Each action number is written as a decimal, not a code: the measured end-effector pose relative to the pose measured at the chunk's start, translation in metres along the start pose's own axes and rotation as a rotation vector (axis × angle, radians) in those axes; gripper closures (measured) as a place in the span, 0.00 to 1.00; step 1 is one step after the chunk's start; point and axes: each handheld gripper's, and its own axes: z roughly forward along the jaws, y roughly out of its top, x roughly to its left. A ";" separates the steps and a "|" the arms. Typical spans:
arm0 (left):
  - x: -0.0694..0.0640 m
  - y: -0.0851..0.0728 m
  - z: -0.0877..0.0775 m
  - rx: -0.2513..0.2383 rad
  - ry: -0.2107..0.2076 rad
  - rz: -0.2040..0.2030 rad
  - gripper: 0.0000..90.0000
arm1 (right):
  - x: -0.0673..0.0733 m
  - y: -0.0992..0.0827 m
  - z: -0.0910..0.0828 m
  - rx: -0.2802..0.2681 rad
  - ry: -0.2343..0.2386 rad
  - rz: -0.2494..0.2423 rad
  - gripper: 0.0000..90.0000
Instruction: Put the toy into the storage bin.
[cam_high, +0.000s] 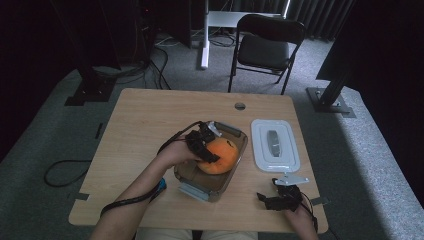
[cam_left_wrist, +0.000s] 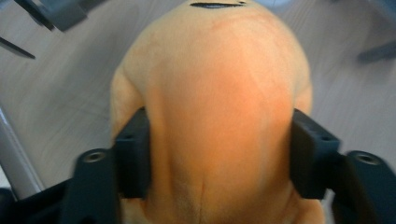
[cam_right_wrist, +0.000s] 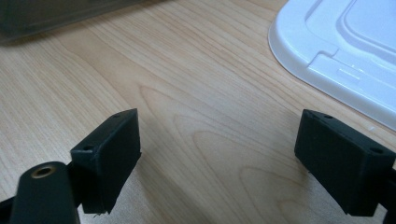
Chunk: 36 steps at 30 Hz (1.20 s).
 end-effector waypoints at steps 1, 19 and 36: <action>-0.002 0.000 0.001 0.017 0.010 0.016 0.36 | 0.000 0.000 0.000 0.000 0.000 -0.001 0.15; -0.005 -0.001 -0.007 -0.023 -0.029 0.013 0.19 | 0.000 0.000 0.000 -0.002 0.003 0.005 0.15; -0.007 -0.022 -0.036 -0.123 -0.089 -0.028 0.03 | 0.000 0.000 0.000 0.002 -0.005 -0.003 0.15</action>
